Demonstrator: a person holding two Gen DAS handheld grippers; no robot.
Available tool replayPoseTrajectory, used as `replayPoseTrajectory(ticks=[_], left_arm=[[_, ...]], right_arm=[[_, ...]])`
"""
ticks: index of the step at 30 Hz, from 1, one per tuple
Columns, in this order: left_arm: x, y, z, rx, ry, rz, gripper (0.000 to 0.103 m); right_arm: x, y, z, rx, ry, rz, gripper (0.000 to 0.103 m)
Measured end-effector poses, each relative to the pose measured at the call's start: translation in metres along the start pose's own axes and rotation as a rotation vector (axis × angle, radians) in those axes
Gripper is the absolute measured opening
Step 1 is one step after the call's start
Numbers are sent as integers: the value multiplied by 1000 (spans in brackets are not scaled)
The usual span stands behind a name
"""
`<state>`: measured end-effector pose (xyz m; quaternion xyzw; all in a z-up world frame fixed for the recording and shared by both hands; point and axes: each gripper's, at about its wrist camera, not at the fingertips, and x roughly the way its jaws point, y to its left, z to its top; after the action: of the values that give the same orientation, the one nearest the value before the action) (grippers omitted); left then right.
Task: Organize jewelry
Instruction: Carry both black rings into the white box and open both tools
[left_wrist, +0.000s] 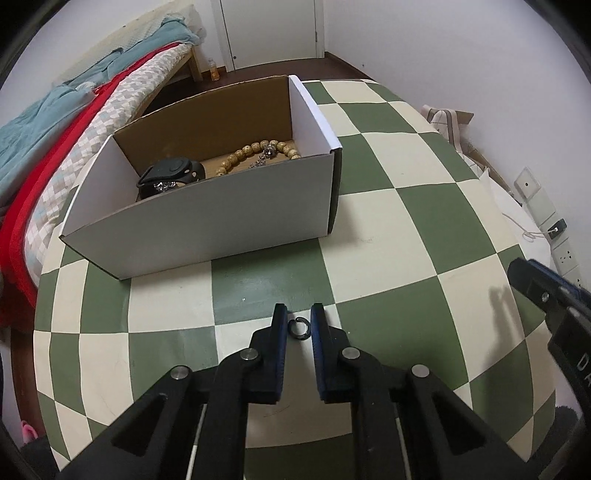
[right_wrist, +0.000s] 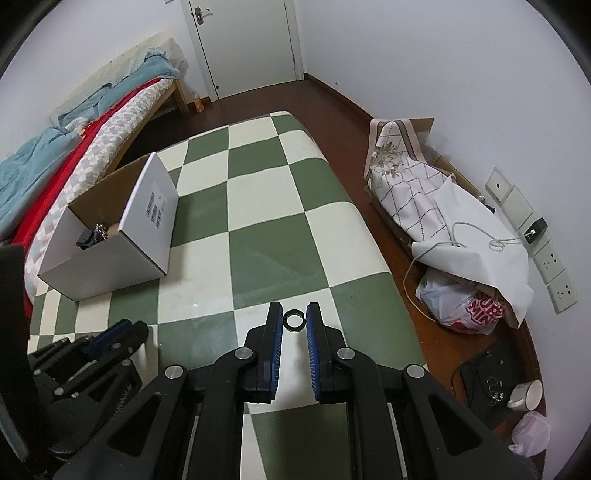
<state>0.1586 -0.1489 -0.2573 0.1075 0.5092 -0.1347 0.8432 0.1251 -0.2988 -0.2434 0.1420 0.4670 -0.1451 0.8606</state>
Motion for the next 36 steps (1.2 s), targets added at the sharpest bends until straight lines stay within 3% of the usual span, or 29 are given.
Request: replayPoseTrajectory(ticks=[10, 18, 24, 27, 31, 36], left_arm=[[-33, 17, 4, -19, -48, -27, 10], [-99, 88, 51, -110, -137, -49, 10], [-84, 144, 93, -162, -82, -37, 10], [-66, 164, 108, -200, -34, -62, 10], [-44, 175, 126, -210, 22, -88, 10], [-29, 180, 139, -237, 76, -62, 15]], right_arm=[[-24, 12, 15, 7, -50, 54, 14], [-48, 58, 56, -19, -81, 201, 14], [-21, 113, 93, -51, 17, 325, 14], [4, 137, 106, -70, 93, 341, 14], [31, 156, 122, -94, 166, 328, 14], [56, 169, 138, -134, 234, 286, 14]])
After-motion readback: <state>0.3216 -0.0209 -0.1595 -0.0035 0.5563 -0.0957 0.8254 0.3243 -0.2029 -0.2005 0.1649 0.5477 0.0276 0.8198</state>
